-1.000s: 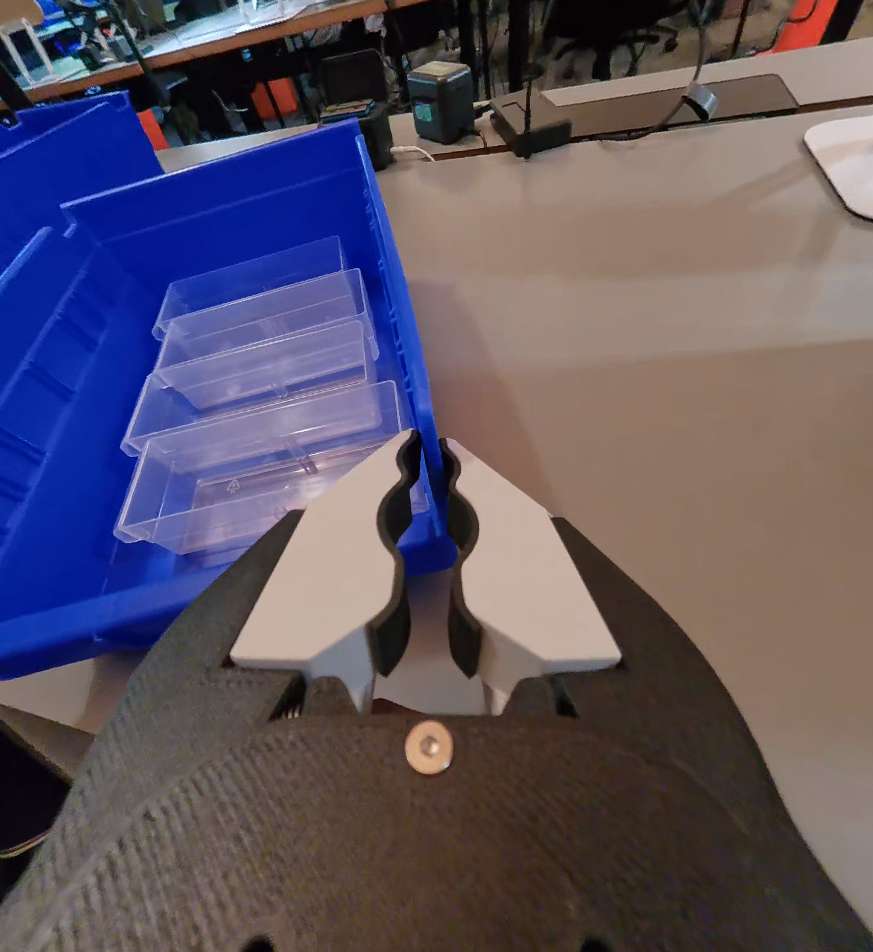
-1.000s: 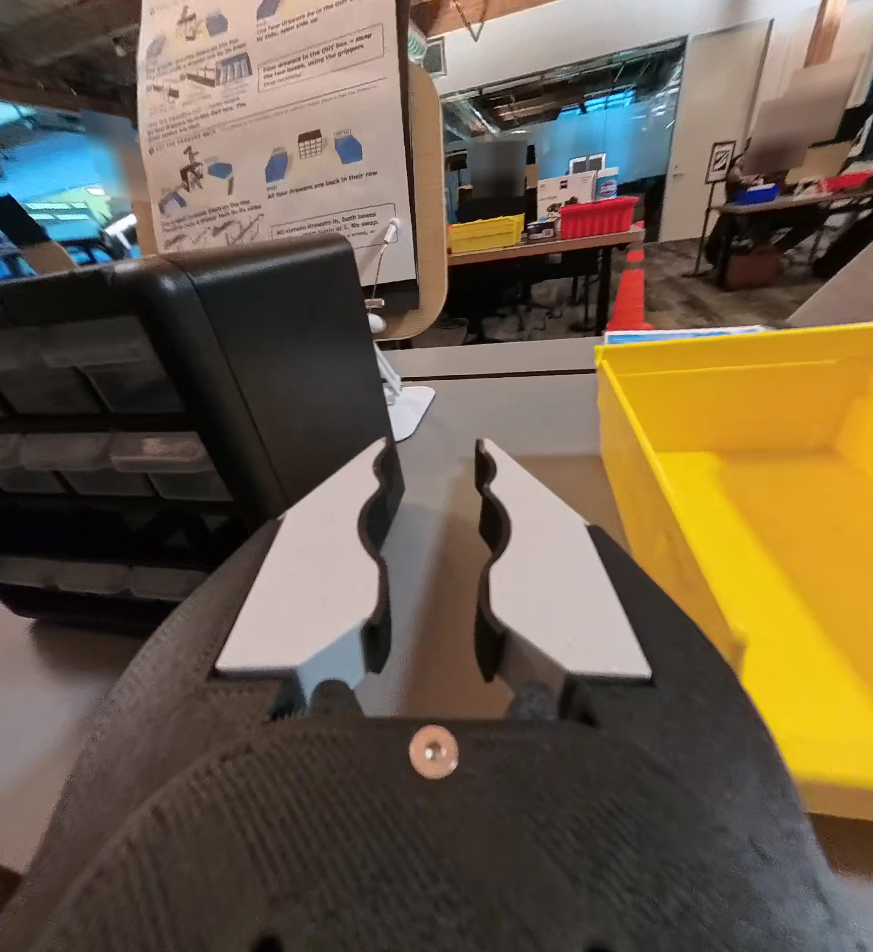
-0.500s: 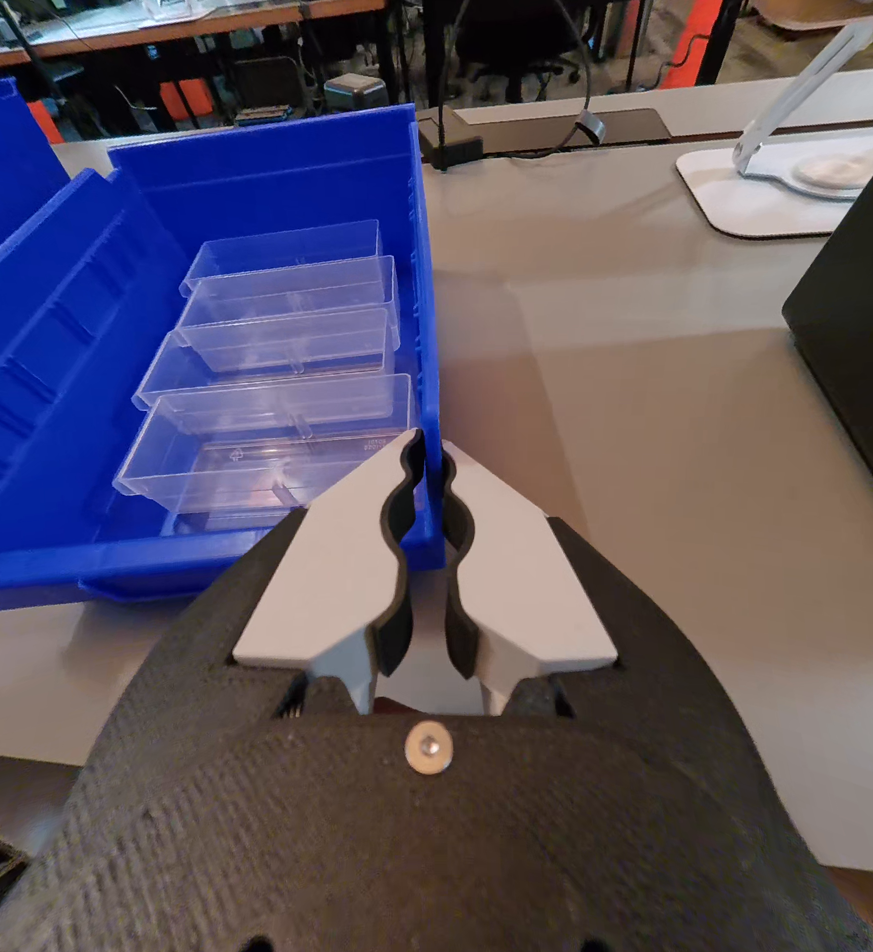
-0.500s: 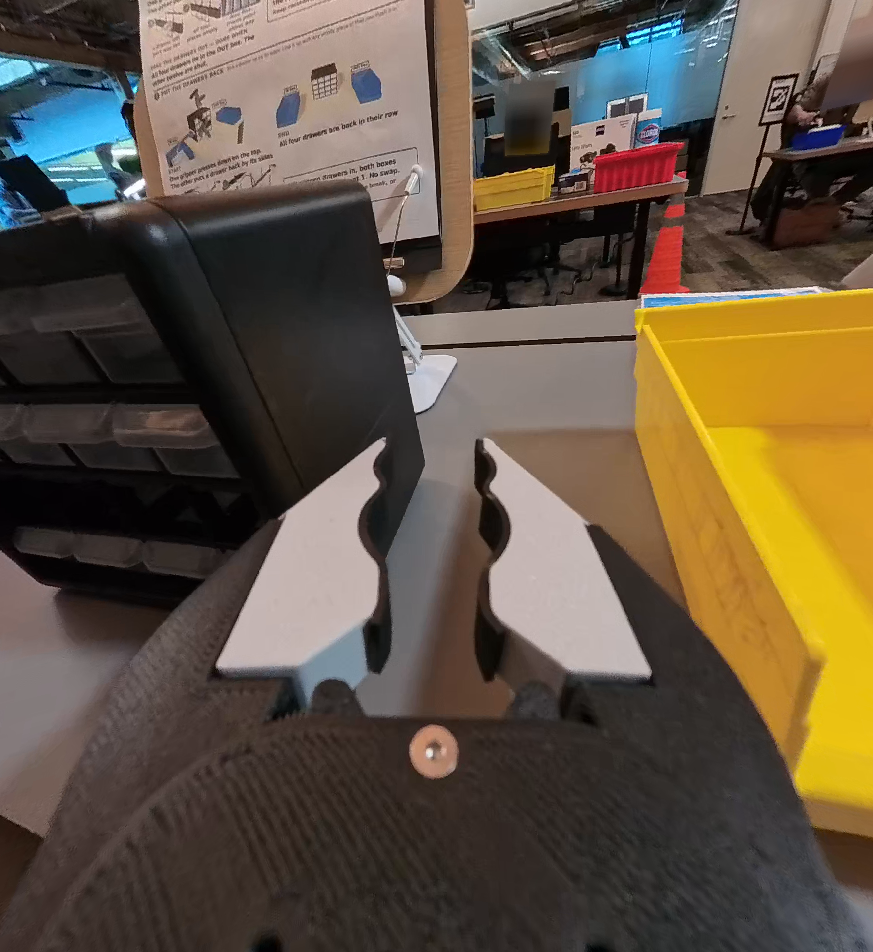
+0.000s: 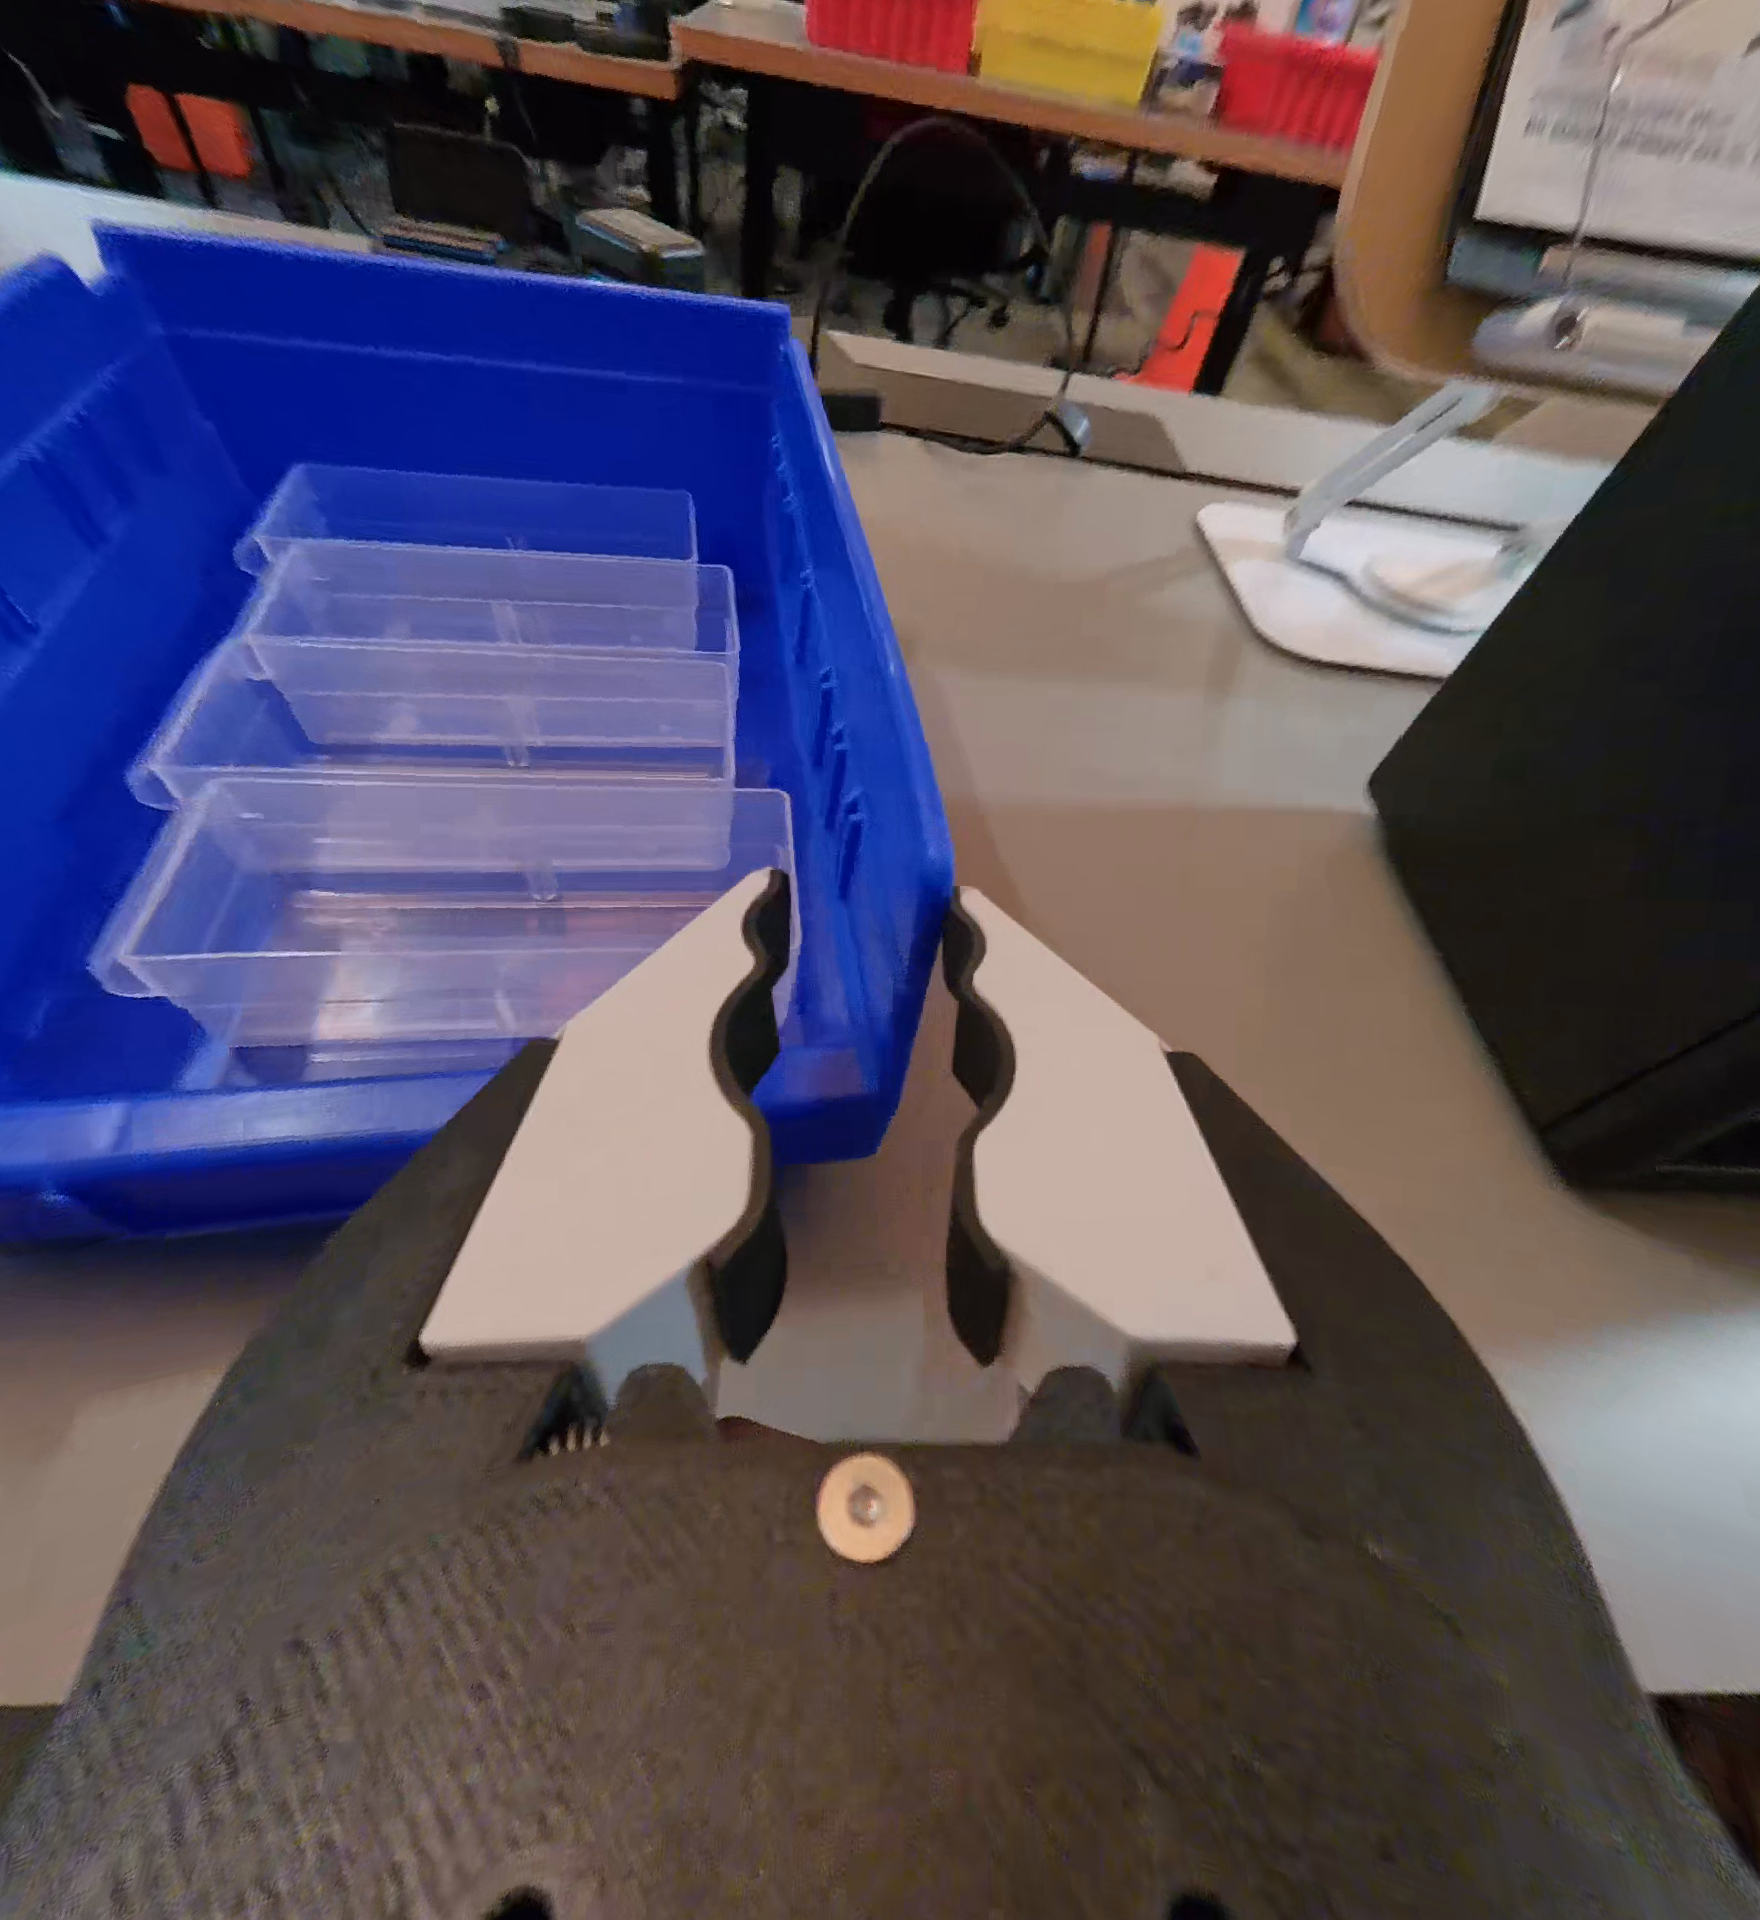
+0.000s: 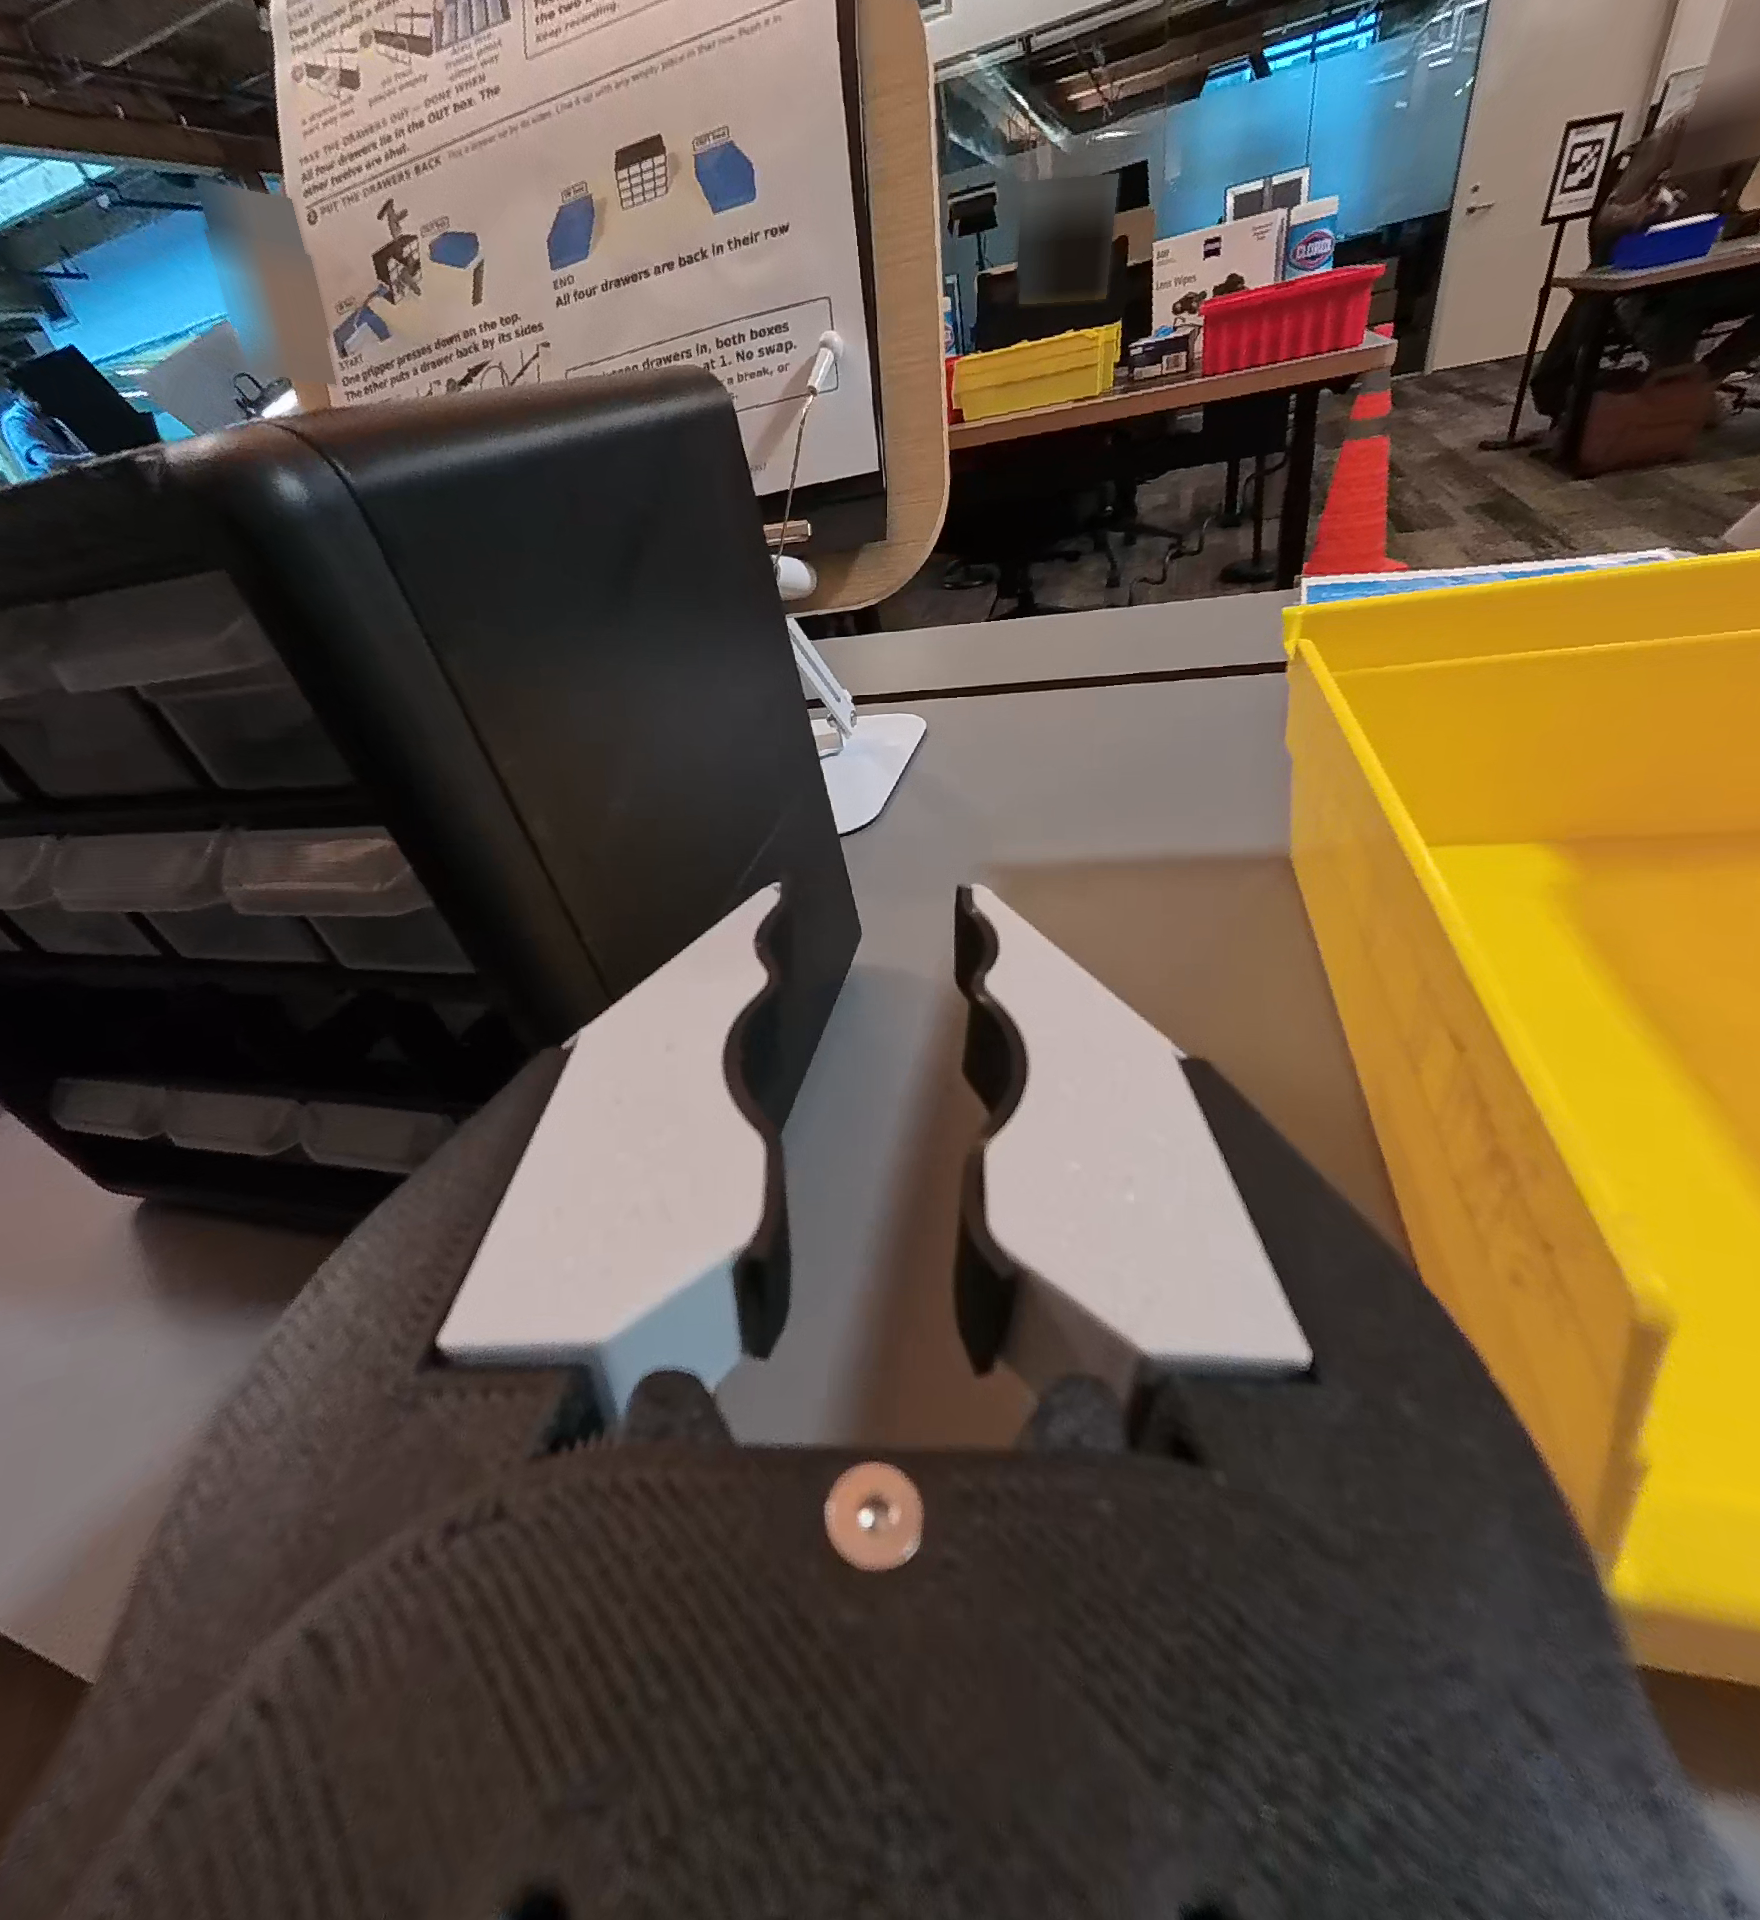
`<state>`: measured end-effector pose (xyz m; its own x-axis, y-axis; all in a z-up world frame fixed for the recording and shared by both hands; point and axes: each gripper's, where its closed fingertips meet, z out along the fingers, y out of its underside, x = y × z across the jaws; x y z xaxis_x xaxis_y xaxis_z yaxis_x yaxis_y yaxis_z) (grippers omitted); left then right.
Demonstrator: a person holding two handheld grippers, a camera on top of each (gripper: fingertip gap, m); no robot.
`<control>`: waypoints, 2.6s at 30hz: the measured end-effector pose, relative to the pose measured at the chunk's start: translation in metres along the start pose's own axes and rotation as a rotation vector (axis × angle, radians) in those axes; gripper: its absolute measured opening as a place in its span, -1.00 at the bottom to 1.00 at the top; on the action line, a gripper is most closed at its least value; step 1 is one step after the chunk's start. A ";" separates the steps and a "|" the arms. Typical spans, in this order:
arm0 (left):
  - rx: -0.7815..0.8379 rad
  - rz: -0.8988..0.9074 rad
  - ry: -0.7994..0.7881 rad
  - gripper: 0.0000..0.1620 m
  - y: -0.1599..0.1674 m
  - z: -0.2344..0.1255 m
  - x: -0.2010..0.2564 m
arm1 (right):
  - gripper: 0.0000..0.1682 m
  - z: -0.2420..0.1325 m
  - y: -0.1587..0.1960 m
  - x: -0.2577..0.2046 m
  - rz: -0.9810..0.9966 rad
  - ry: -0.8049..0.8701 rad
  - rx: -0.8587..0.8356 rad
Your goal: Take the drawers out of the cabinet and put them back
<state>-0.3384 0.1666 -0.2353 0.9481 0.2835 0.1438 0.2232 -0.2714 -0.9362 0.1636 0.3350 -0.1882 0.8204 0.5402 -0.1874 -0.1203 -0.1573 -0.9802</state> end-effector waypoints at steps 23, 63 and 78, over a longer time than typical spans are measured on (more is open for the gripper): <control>0.366 -0.227 -0.498 -0.74 -0.048 -0.072 -0.148 | -0.61 -0.032 -0.058 -0.013 -0.211 0.046 0.189; -0.343 0.058 -0.220 -0.73 0.005 0.004 -0.119 | -0.16 0.049 0.084 -0.484 -0.421 -0.919 -0.671; -0.888 0.166 -0.321 -0.76 0.039 0.034 -0.154 | -0.27 -0.046 0.094 -0.280 -0.660 -0.592 -0.506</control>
<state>-0.4834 0.1438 -0.3051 0.9055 0.3809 -0.1870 0.3063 -0.8917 -0.3332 -0.0522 0.1310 -0.2248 0.2125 0.9461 0.2444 0.6189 0.0632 -0.7829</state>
